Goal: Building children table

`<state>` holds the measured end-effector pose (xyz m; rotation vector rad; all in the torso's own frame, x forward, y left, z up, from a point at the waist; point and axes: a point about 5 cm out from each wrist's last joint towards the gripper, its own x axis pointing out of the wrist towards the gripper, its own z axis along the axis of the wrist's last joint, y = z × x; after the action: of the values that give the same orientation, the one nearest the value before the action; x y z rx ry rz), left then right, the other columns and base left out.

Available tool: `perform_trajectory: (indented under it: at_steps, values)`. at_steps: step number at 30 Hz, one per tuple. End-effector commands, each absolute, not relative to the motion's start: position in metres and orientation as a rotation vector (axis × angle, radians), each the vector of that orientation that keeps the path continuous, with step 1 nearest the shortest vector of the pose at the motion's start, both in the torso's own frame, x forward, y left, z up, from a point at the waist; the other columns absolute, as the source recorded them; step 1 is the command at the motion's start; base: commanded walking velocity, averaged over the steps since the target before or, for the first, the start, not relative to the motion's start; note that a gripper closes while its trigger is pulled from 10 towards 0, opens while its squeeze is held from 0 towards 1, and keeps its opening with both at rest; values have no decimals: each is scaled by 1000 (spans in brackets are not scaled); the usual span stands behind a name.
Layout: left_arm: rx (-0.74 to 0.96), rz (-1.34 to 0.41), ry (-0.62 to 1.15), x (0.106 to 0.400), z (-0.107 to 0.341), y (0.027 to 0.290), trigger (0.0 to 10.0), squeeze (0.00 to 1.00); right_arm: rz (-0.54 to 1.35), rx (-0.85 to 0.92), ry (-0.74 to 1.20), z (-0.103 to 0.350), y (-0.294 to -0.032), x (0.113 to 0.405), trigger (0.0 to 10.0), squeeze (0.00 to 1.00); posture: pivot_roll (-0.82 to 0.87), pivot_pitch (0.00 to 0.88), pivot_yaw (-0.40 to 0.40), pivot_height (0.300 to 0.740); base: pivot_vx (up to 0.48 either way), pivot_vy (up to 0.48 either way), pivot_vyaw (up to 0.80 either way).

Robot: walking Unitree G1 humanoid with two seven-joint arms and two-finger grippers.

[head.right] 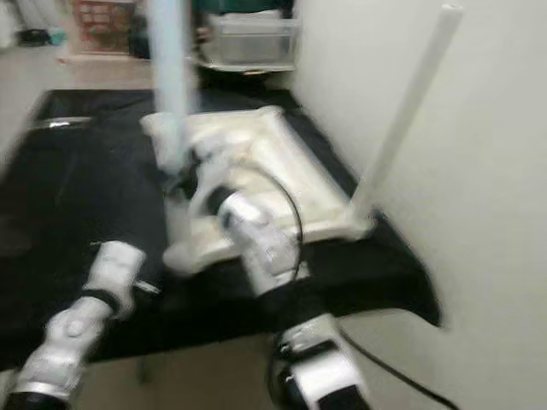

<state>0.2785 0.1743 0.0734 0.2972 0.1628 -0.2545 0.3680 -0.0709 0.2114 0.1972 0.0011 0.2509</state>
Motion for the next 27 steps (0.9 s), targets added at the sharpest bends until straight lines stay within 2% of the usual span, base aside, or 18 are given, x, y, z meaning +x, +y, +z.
perform_trajectory:
  at_steps: [1, 2, 4, 5, 8, 9, 13, 15, 16, 18, 22, 25, 27]
  values:
    - [300, -265, 177, 280, 72, 171, 10000, 0, 48, 269, 166, 172, -102, 361, 0, 0, 143, 0, -88, 740, 0, 0, 0]
    - [297, -272, 176, 279, 72, 169, 10000, 0, 104, 302, 102, 184, -97, 355, 4431, 0, 144, 0, -85, 740, 0, 0, 0]
    - [296, -278, 177, 279, 72, 168, 10000, 0, 196, 335, 20, 199, -89, 347, 4431, 0, 144, 0, -85, 740, 0, 0, 0]
    - [297, -279, 178, 279, 72, 169, 10000, 0, 240, 323, -2, 204, -84, 344, 10000, 0, 134, 0, -75, 740, 0, 0, 0]
    - [298, -280, 181, 279, 72, 173, 10000, 0, 333, 285, -79, 216, -74, 340, 10000, 0, 134, 0, -75, 740, 0, 0, 0]
    - [304, -278, 183, 280, 71, 174, 10000, 0, 386, 312, -103, 218, -72, 339, 10000, 1000, 123, 0, -71, 740, 0, 0, 0]
    - [309, -272, 171, 285, 76, 175, 10000, 0, 512, 326, -120, 228, -64, 338, 10000, 1000, 131, 0, -81, 740, 0, 0, 0]
    - [309, -272, 171, 285, 76, 175, 10000, 0, 512, 326, -120, 228, -64, 338, 10000, 1000, 131, 0, -81, 740, 0, 0, 0]
    - [303, -271, 167, 285, 76, 174, 10000, 0, 639, 313, -137, 236, -58, 333, 10000, 0, 139, 0, -87, 740, 0, 0, 0]
    - [303, -271, 167, 285, 76, 174, 10000, 0, 639, 313, -137, 236, -58, 333, 10000, 0, 139, 0, -87, 740, 0, 0, 0]
    - [301, -268, 177, 282, 72, 175, 10000, 0, 1027, 234, -179, 243, -43, 319, 10000, 0, 148, 0, -89, 740, 0, 0, 0]
    - [302, -271, 170, 285, 74, 173, 10000, 0, 1338, 186, -178, 232, -30, 302, 10000, 0, 153, 0, -89, 740, 0, 0, 0]
    - [302, -271, 170, 285, 74, 173, 10000, 0, 1338, 186, -178, 232, -30, 302, 10000, 0, 153, 0, -89, 740, 0, 0, 0]
